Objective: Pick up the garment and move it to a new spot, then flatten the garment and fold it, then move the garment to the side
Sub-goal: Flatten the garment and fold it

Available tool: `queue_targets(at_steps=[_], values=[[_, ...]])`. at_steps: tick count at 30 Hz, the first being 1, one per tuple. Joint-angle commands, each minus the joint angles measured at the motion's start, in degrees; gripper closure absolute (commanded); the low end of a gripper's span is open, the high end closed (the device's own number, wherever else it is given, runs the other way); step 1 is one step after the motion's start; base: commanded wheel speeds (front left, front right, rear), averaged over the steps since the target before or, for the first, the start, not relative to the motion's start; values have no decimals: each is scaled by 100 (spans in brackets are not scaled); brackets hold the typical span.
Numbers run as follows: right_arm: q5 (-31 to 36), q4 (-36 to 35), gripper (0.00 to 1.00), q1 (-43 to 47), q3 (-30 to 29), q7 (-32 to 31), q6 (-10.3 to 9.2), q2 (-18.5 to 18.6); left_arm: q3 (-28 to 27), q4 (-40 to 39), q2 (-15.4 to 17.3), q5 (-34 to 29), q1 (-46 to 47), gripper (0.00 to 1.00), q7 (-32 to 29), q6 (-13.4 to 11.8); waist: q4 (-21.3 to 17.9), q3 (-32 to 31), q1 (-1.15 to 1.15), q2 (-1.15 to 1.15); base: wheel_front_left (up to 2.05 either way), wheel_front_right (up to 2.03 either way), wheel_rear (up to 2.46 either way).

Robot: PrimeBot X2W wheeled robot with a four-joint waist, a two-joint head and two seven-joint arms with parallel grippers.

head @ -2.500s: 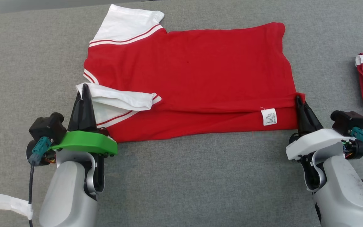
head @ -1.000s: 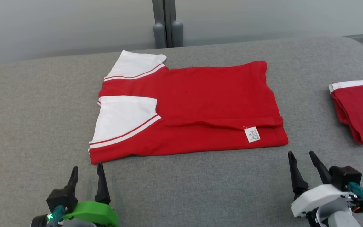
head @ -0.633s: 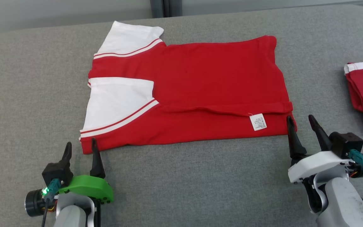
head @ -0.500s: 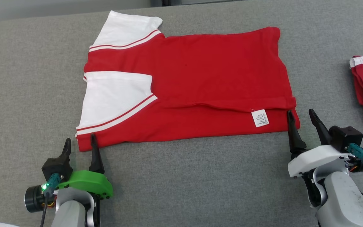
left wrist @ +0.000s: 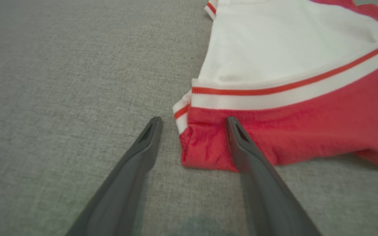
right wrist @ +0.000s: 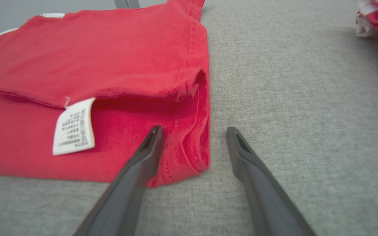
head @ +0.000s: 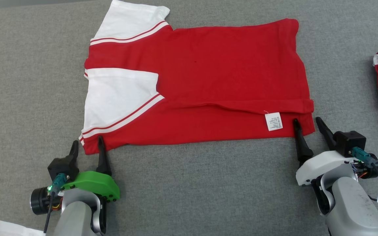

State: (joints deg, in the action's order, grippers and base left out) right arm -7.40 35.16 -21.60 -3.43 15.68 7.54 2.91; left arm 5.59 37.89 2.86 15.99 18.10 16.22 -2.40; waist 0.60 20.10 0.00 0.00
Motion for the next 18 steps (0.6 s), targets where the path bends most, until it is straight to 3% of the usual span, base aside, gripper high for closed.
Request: queue_targets(at_steps=[1, 2, 3, 4, 10, 18], values=[[10, 258, 0, 155, 80, -102, -11, 0, 67, 425, 8, 90, -204, 0, -202, 43, 2, -10, 0, 0, 0, 0, 0], [-11, 287, 10, 157, 118, -104, -11, -2, 92, 515, 7, 143, -207, 51, -207, 76, 2, -16, 0, 0, 0, 0, 0], [-68, 317, 60, 156, 183, -105, -11, -6, 114, 633, -1, 236, -207, 96, -220, 121, 5, -24, 0, 0, 0, 0, 0], [-91, 337, 100, 158, 226, -105, -11, -14, 146, 703, -3, 299, -202, 100, -226, 170, 6, -31, 0, 0, 0, 0, 0], [-346, 52, 100, 175, 234, -91, -8, 6, 261, 893, -11, 465, -103, 100, -238, 373, 33, -137, 0, 0, 0, 0, 0], [-745, -394, 100, -13, 45, -55, -9, 18, -172, -283, 22, 254, 79, 100, -112, 472, 82, -535, 0, 0, 0, 0, 0]])
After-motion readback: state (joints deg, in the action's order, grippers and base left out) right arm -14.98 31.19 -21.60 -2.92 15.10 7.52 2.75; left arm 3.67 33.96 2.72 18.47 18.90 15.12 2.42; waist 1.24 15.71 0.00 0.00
